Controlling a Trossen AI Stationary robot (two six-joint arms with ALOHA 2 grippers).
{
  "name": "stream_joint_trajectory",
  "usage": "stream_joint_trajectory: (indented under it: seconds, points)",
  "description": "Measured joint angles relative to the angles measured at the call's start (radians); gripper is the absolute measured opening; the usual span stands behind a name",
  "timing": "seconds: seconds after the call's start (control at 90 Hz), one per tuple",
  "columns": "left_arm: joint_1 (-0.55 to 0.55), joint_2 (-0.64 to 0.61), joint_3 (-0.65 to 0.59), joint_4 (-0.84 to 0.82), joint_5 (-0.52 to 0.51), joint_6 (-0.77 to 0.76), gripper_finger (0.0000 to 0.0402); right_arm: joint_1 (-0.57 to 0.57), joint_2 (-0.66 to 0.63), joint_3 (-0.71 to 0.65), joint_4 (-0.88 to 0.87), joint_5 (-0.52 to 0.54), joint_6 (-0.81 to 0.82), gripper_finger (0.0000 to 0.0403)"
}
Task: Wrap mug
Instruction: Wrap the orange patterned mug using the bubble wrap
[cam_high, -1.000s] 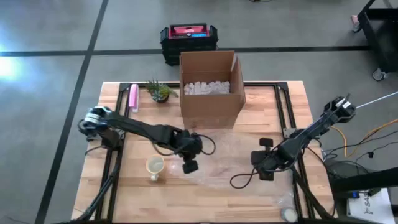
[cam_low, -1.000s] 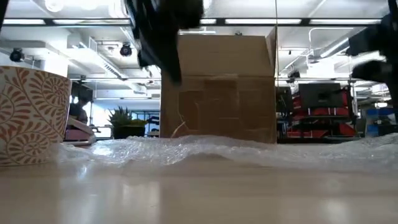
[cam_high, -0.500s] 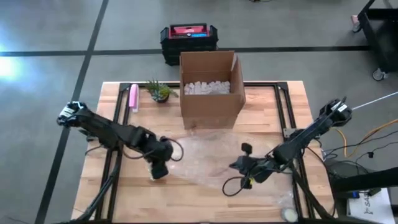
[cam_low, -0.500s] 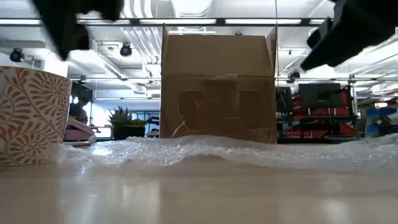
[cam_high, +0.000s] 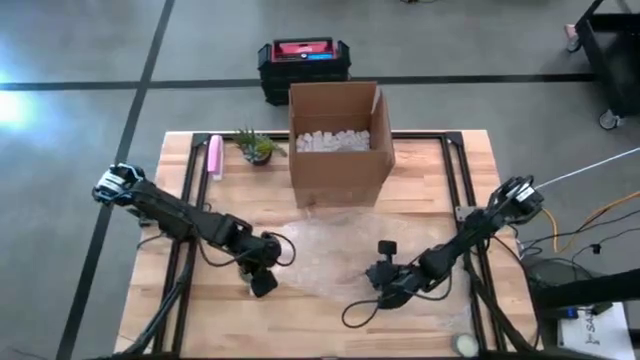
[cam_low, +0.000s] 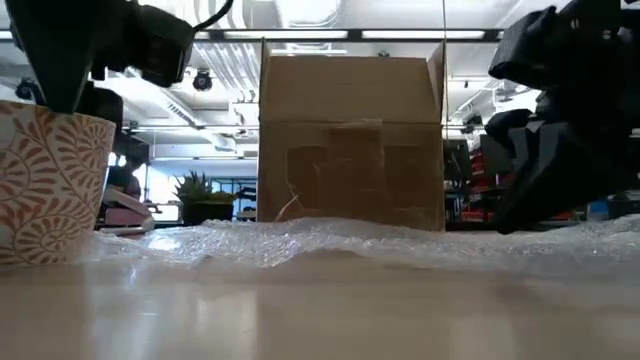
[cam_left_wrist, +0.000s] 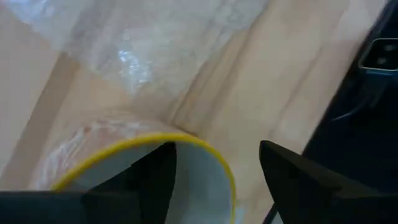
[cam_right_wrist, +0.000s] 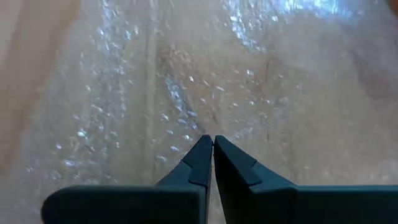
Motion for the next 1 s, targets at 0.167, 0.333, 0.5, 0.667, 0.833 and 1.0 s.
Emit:
stream_joint_trajectory:
  seconds: [0.167, 0.333, 0.5, 0.667, 0.833, 1.0]
  points:
    - [-0.002, 0.017, -0.022, -0.016, -0.087, 0.0, 0.0181, -0.002, -0.014, 0.0, 0.001, 0.001, -0.01, 0.0004]
    - [-0.003, 0.075, -0.016, -0.053, -0.093, 0.022, 0.0084, -0.002, -0.015, 0.0, 0.001, 0.001, -0.01, 0.0001]
    - [-0.004, 0.095, 0.09, -0.105, -0.099, 0.065, 0.0012, -0.002, -0.025, 0.0, -0.009, 0.0, -0.015, 0.0003]
    - [-0.005, 0.096, 0.305, -0.166, -0.196, 0.14, 0.0005, -0.002, -0.094, 0.0, -0.038, -0.009, -0.024, 0.0001]
    - [0.015, 0.169, 0.469, -0.137, -0.332, 0.335, 0.0003, -0.002, -0.189, 0.0, -0.067, -0.008, -0.021, 0.0001]
    - [0.093, 0.341, 0.559, -0.031, -0.358, 0.518, 0.0003, -0.002, -0.224, 0.0, -0.108, 0.004, -0.02, 0.0001]
